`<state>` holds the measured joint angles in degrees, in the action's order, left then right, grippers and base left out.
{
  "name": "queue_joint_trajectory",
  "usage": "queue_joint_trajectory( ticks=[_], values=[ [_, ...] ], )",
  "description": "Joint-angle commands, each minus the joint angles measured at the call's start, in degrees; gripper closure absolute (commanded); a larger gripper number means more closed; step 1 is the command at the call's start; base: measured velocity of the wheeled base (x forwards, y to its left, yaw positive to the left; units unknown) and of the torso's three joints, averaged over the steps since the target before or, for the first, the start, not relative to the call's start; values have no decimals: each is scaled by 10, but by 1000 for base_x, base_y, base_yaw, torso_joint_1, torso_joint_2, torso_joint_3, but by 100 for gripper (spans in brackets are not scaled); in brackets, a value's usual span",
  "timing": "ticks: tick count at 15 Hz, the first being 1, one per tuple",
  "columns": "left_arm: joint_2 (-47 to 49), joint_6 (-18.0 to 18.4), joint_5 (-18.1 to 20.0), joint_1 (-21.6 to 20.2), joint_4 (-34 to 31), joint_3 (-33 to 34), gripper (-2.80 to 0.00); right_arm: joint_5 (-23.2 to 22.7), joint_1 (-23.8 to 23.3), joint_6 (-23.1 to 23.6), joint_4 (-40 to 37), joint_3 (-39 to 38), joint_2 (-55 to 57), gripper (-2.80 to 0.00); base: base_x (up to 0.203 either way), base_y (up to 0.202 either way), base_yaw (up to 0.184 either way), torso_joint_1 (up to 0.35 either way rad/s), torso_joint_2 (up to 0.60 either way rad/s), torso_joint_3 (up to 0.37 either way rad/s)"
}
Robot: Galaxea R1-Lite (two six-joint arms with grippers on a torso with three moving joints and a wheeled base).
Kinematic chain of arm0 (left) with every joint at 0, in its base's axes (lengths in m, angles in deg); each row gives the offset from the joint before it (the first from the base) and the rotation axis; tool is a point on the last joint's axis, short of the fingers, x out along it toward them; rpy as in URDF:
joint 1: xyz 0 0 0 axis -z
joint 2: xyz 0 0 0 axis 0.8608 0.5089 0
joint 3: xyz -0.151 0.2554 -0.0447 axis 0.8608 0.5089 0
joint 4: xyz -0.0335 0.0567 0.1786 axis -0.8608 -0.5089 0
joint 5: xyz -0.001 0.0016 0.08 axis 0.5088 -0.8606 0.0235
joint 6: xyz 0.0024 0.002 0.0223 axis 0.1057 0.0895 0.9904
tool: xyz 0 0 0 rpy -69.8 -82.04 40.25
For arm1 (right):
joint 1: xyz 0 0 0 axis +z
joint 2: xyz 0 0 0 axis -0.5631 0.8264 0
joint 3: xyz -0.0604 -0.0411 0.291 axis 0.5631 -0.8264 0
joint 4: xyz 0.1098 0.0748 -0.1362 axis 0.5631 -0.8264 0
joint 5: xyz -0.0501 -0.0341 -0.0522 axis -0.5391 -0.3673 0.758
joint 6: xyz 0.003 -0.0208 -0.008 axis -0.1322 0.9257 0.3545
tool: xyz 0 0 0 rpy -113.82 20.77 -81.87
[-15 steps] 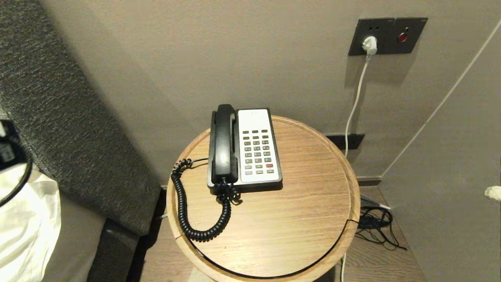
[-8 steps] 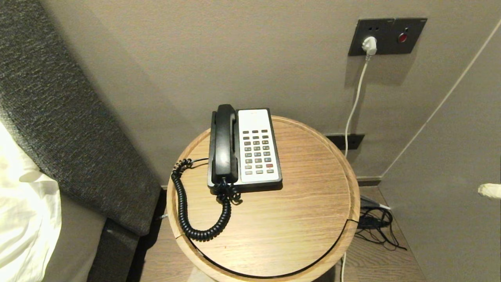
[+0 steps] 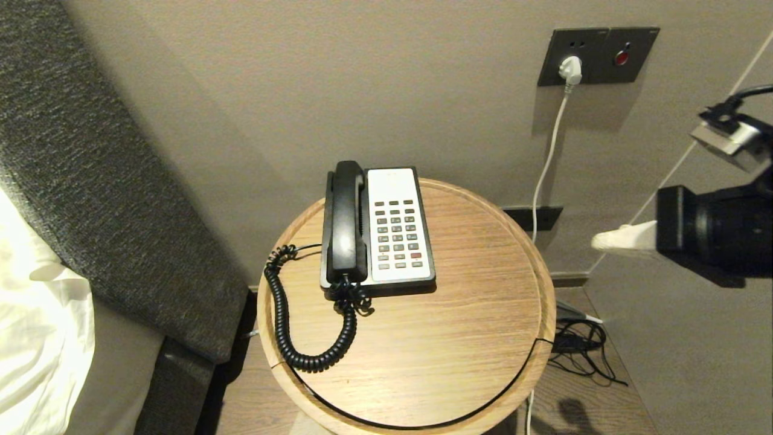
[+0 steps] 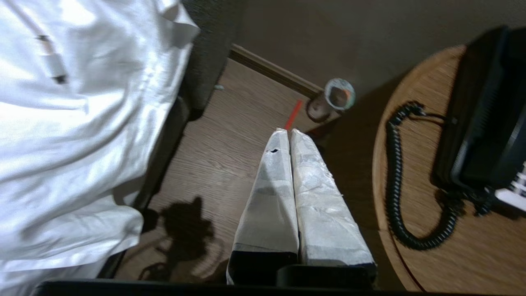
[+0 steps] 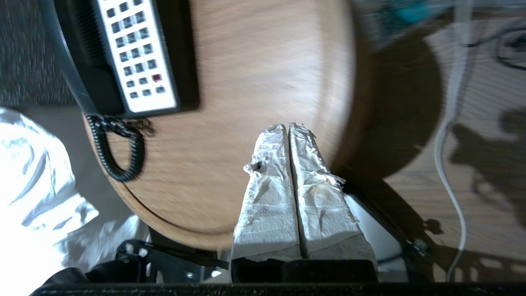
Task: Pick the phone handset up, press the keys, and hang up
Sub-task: End the call using the dial pad
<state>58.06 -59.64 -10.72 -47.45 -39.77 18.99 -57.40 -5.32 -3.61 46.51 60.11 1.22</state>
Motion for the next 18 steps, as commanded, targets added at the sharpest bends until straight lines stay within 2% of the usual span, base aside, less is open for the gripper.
queue_joint_trajectory(
  ticks=[1,4,6,13,18],
  values=[
    [7,-2,39,0,-1,-4,0,2,41,-4,0,70,122,0,0,0,0,0,0,0],
    [8,-2,105,0,0,-7,0,4,60,-6,0,134,192,0,0,0,0,0,0,0],
    [8,-5,135,0,26,2,0,4,70,-6,0,158,220,0,0,0,0,0,0,0],
    [8,-7,138,0,35,24,0,1,147,-18,-4,180,238,0,0,0,0,0,0,0],
    [6,-8,136,-1,35,27,0,3,155,-18,0,191,260,0,0,0,0,0,0,0]
  ],
)
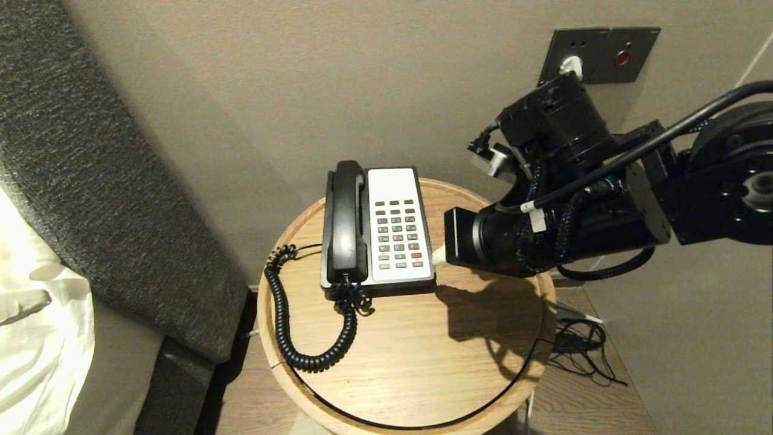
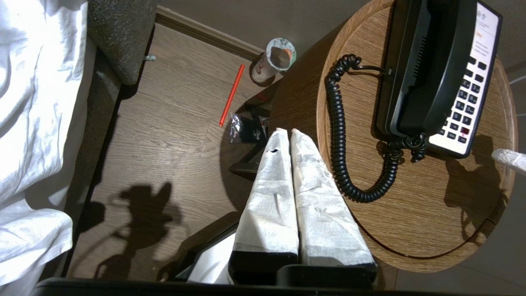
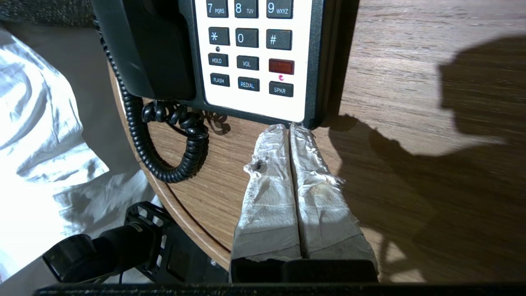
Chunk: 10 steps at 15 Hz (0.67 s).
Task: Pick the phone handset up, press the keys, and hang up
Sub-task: End the call using the dial pad
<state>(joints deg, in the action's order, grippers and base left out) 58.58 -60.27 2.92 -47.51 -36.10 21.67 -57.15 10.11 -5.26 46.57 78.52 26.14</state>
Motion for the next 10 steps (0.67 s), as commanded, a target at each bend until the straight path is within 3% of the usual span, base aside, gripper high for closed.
queue_joint_trajectory(
  ticks=[1,10],
  values=[
    [1,-2,-1,0,-2,0,0,1,1,-1,0,15,18,0,0,0,0,0,0,0],
    [-1,-2,-1,0,-2,2,0,2,1,-2,-2,51,57,0,0,0,0,0,0,0]
  ],
)
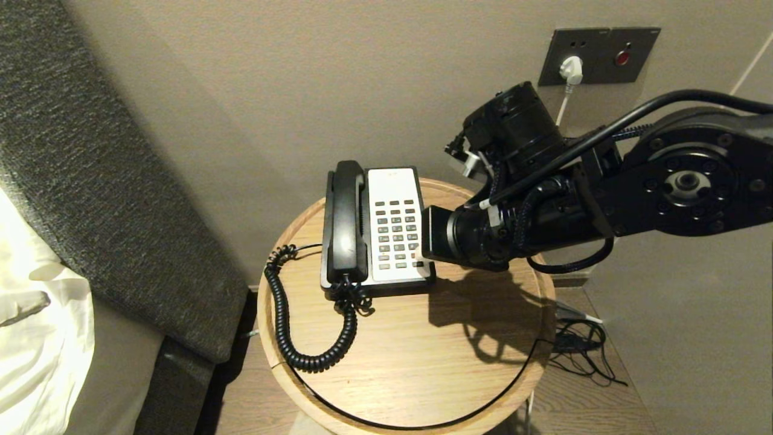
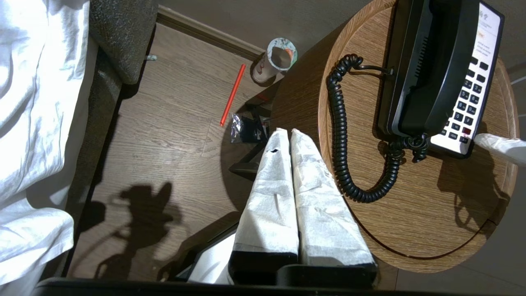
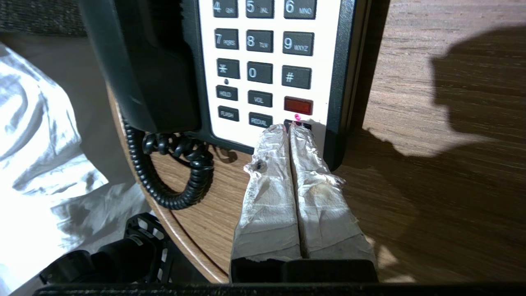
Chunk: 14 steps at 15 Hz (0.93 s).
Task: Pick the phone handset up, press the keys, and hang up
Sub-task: End the call using the dial pad
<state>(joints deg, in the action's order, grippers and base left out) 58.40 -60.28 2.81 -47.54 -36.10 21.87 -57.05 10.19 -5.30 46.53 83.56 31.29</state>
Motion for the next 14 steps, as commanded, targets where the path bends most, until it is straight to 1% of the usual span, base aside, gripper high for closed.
queue_joint_trajectory(
  ticks=[1,14],
  values=[
    [1,-2,-1,1,-2,2,0,1,0,-1,-1,1,7,0,0,0,0,0,0,0],
    [0,-2,-1,0,-1,9,0,2,-2,3,1,4,25,0,0,0,0,0,0,0]
  ],
)
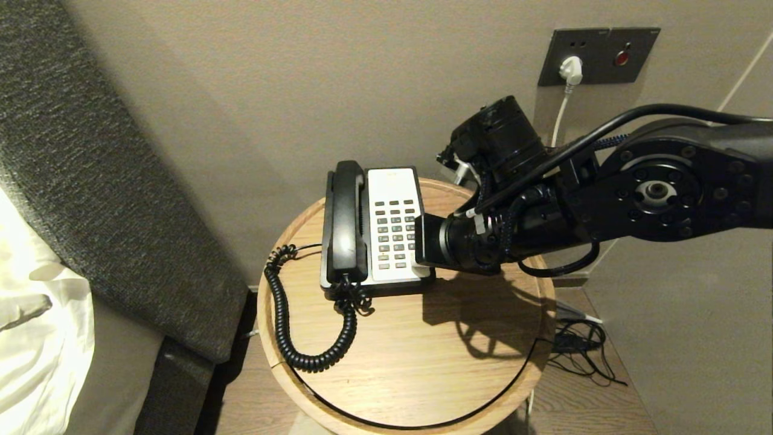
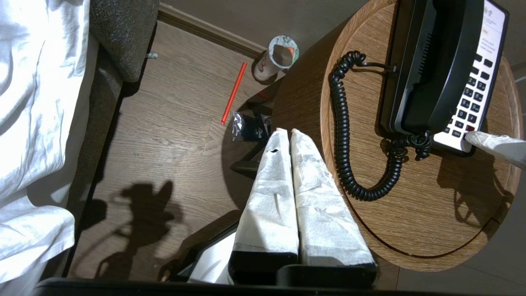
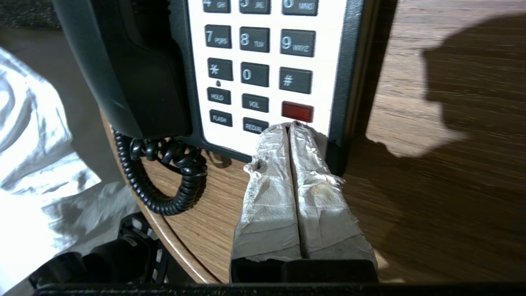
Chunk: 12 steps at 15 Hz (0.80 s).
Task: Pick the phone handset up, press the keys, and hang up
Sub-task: End the call using the dial pad
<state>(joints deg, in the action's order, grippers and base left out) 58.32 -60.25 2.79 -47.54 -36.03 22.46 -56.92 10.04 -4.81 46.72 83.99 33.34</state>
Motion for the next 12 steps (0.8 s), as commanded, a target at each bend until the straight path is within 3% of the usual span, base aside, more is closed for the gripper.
queue_joint_trajectory(
  ticks=[1,12],
  values=[
    [1,-2,0,0,-2,4,0,0,0,-1,-1,0,5,0,0,0,0,0,0,0],
    [-3,-1,2,1,-3,17,0,2,0,-5,-8,-9,-68,0,0,0,0,0,0,0]
  ],
)
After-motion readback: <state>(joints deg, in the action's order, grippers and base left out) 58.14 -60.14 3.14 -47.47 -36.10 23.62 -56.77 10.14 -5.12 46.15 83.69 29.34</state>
